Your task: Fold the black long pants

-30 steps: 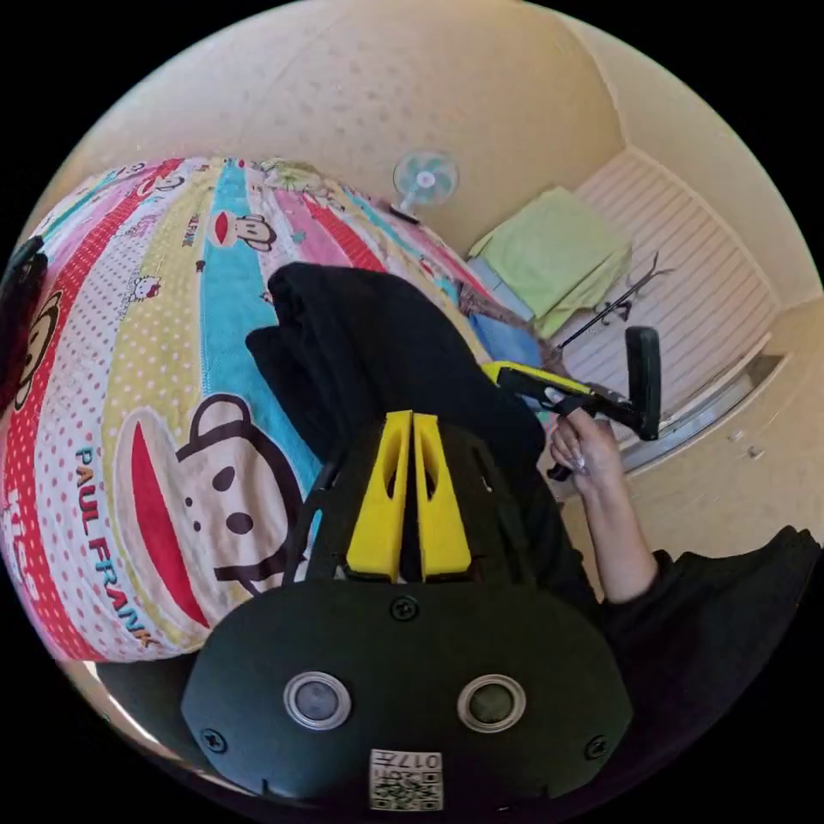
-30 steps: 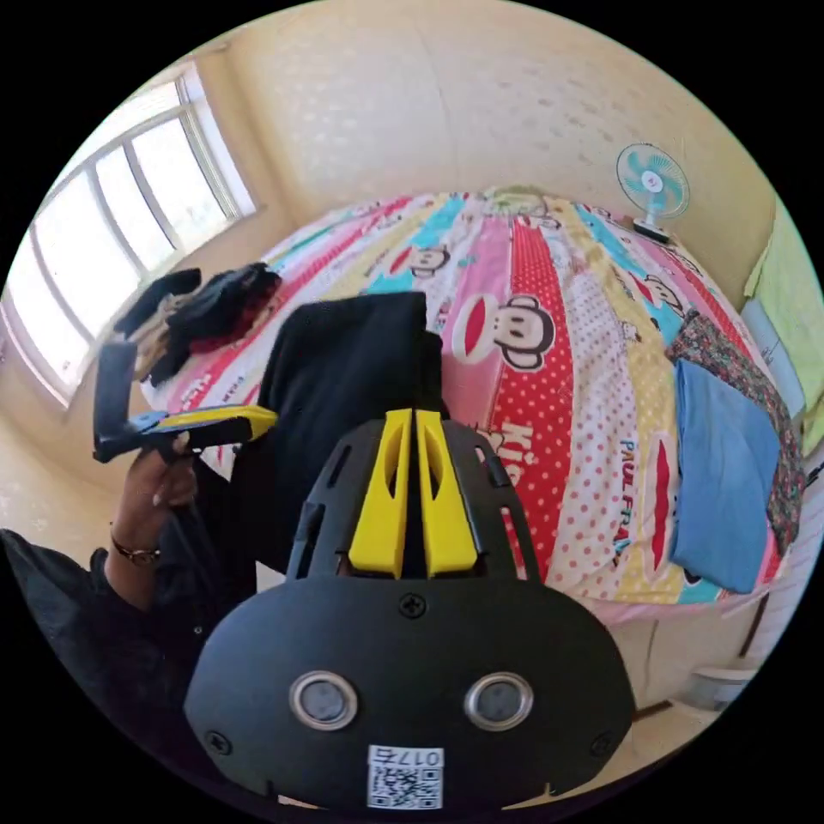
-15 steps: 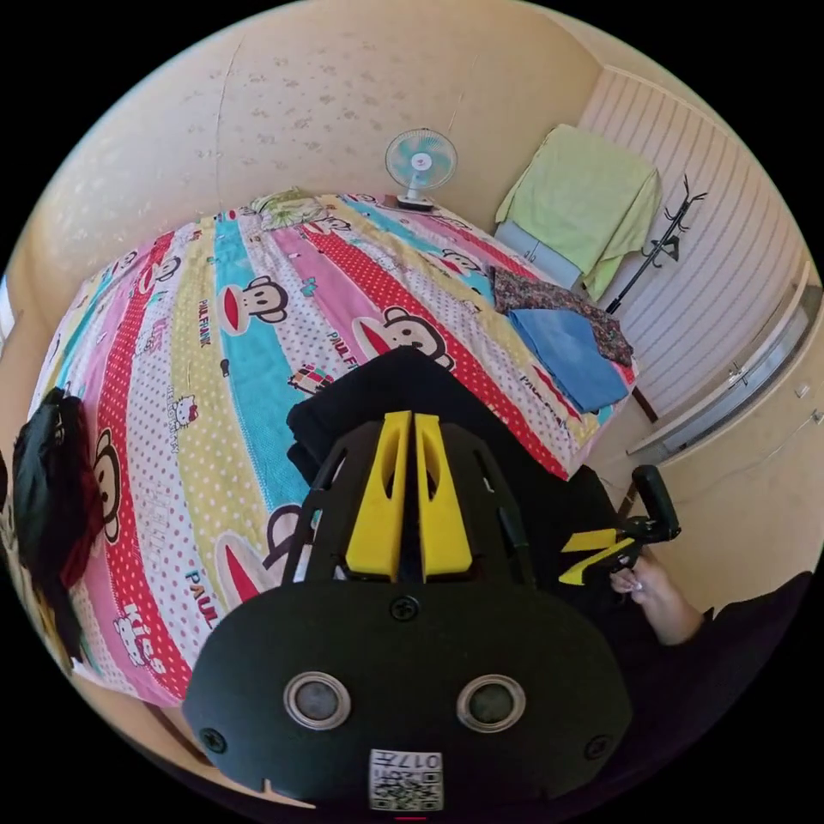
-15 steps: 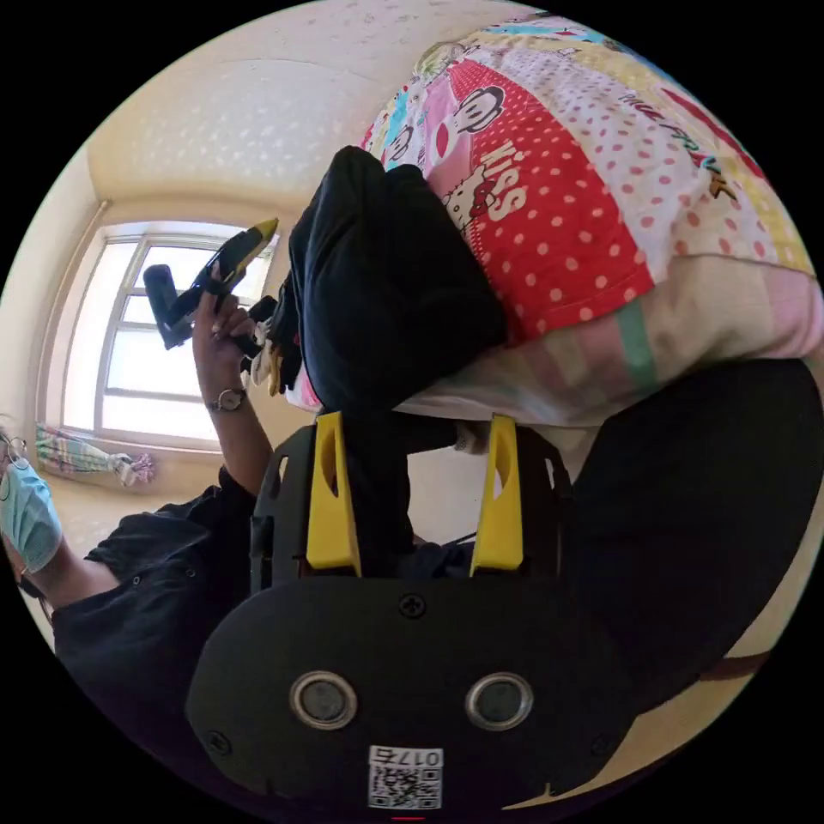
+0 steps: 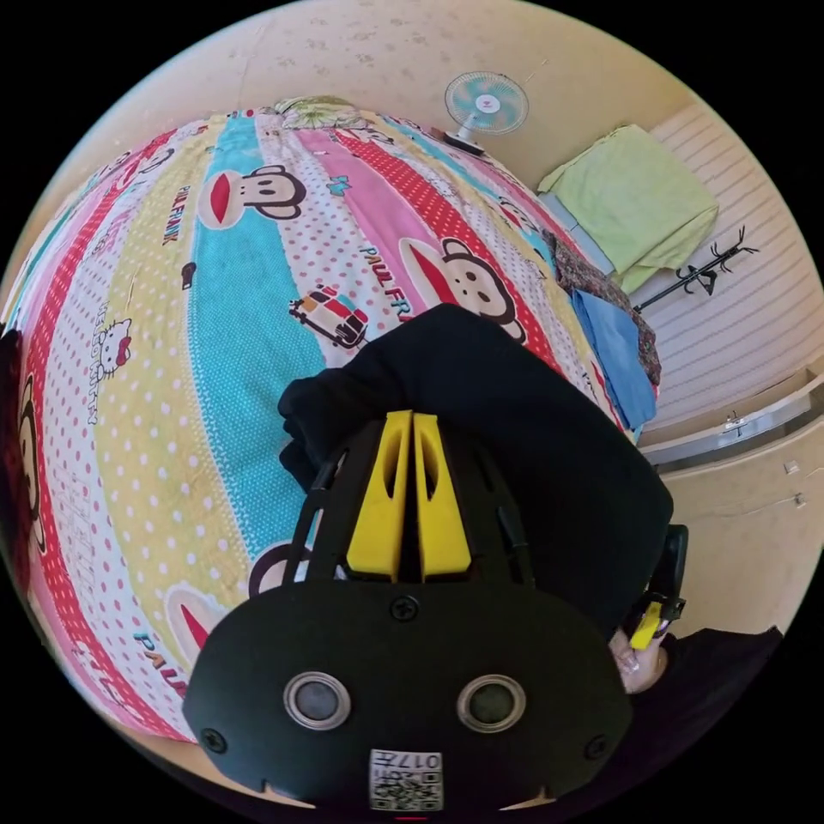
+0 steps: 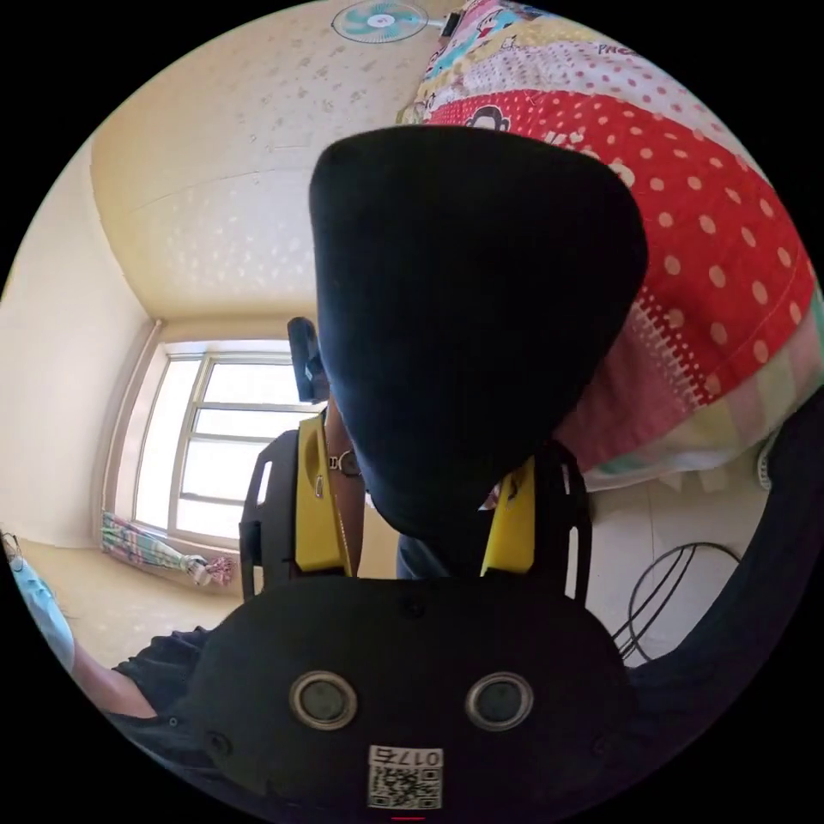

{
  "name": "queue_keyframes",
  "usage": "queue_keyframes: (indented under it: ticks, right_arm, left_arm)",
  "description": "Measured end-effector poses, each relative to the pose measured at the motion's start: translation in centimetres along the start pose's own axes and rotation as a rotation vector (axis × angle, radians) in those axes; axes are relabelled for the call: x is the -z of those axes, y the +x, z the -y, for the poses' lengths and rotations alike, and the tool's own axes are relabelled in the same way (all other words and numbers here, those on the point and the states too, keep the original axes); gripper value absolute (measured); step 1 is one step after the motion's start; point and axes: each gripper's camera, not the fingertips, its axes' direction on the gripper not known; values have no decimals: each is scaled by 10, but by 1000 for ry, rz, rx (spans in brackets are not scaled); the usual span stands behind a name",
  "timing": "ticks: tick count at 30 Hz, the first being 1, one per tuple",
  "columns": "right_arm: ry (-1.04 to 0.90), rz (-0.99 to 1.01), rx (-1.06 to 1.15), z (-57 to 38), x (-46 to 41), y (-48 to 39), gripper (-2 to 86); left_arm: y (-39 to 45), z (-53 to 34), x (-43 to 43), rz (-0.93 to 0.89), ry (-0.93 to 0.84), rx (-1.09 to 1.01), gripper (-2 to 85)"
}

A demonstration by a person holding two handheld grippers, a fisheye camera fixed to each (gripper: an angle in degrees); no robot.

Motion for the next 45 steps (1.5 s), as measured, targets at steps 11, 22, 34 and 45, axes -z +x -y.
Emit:
queue_keyframes:
  ticks: [11, 22, 34, 45]
  right_arm:
    - [-211, 160, 523, -7, 66, -21, 127]
    - [137, 84, 1057, 0, 267, -96, 120]
    - [640, 70, 319, 52, 372, 145, 118]
    - [547, -77, 117, 68, 350, 67, 141]
  left_arm:
    - [14, -145, 40, -456, 503, 364, -10]
    - [266, -18, 83, -810, 623, -121, 11]
    - [216, -54, -55, -154, 139, 89, 56]
    - [88, -95, 5, 399, -115, 312, 98]
